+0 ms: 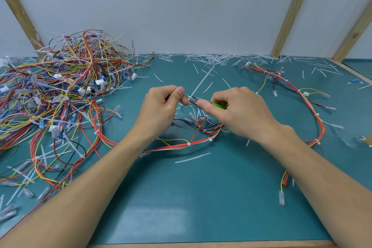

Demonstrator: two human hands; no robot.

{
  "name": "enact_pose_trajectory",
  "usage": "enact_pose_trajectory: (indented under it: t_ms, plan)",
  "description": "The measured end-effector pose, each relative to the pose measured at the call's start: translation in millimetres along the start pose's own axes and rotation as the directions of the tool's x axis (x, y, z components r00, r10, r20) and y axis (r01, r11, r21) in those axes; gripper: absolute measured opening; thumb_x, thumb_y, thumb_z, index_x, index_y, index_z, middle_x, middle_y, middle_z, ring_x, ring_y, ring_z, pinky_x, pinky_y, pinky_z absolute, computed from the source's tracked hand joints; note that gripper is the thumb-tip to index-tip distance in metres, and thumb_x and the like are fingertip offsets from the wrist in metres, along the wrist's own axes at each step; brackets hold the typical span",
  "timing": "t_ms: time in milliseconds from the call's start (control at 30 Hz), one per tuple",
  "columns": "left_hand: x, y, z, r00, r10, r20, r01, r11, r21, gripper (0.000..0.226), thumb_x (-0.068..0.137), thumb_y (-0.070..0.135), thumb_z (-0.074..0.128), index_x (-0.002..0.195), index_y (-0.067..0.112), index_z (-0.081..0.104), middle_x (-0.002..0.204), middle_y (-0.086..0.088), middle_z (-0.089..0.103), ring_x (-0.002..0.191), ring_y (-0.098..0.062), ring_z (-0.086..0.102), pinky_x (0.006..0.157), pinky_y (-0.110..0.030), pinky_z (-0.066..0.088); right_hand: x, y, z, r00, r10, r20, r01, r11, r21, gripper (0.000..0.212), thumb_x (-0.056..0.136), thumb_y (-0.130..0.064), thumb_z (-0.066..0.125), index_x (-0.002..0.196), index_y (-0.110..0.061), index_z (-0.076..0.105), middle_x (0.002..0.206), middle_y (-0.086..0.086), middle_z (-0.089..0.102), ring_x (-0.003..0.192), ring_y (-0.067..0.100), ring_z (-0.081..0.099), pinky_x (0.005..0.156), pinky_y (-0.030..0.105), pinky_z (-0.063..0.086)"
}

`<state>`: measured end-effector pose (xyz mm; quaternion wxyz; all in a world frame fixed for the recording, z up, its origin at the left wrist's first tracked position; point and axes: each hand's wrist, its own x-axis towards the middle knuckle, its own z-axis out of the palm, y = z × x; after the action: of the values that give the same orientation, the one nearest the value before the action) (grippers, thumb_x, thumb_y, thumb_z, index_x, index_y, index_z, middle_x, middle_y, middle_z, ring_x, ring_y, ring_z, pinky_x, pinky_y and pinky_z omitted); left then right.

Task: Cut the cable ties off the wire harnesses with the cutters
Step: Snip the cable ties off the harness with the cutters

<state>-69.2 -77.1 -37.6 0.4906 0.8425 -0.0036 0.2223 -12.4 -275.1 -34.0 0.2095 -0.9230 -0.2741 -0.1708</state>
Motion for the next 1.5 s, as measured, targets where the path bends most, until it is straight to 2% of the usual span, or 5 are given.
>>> enact_pose_trajectory:
  t_ms: [1067,1300,1433,1500]
  plan:
    - [0.2,-0.6,0.1,1.0,0.0,-0.008,0.0,1.0,-0.025,0.039,0.105,0.025,0.05,0.074,0.015,0.07,0.039,0.011,0.021,0.039,-0.008,0.019,0.041,-0.018,0.014,-0.7,-3.0,-4.7,0.999,0.034,-0.005,-0.034,0.999,0.029,0.066,0.09,-0.079,0.044,0.061,-0.022,0.058,0.051,-0.004,0.052,0.061,0.008,0.053,0.054,0.03,0.032]
    - [0.1,0.7,-0.4,1.0,-0.003,-0.018,0.002,0.999,-0.033,0.039,0.106,0.025,0.05,0.072,0.018,0.069,0.039,0.01,0.021,0.038,-0.009,0.018,0.041,-0.018,0.014,3.2,-0.5,-4.5,0.989,0.111,-0.098,-0.095,0.982,0.163,0.066,0.094,-0.074,0.044,0.066,-0.017,0.061,0.056,-0.001,0.056,0.064,0.019,0.055,0.057,0.034,0.04]
    - [-0.4,0.1,-0.4,1.0,-0.006,-0.012,0.005,0.999,-0.04,0.039,0.106,0.026,0.05,0.074,0.016,0.071,0.04,0.011,0.02,0.039,-0.008,0.018,0.041,-0.017,0.014,5.6,-3.3,-6.2,0.971,0.17,-0.169,-0.122,0.957,0.262,0.068,0.091,-0.076,0.042,0.069,-0.015,0.063,0.055,0.0,0.054,0.058,0.018,0.051,0.06,0.037,0.045]
    - [-0.3,-0.2,-0.6,1.0,0.0,0.001,0.0,0.999,-0.047,0.039,0.106,0.026,0.05,0.075,0.015,0.071,0.041,0.011,0.02,0.04,-0.008,0.018,0.041,-0.018,0.014,5.4,-4.8,-7.4,0.973,0.168,-0.157,-0.109,0.938,0.329,0.062,0.088,-0.076,0.05,0.073,-0.018,0.065,0.056,-0.002,0.054,0.056,0.017,0.048,0.058,0.037,0.042]
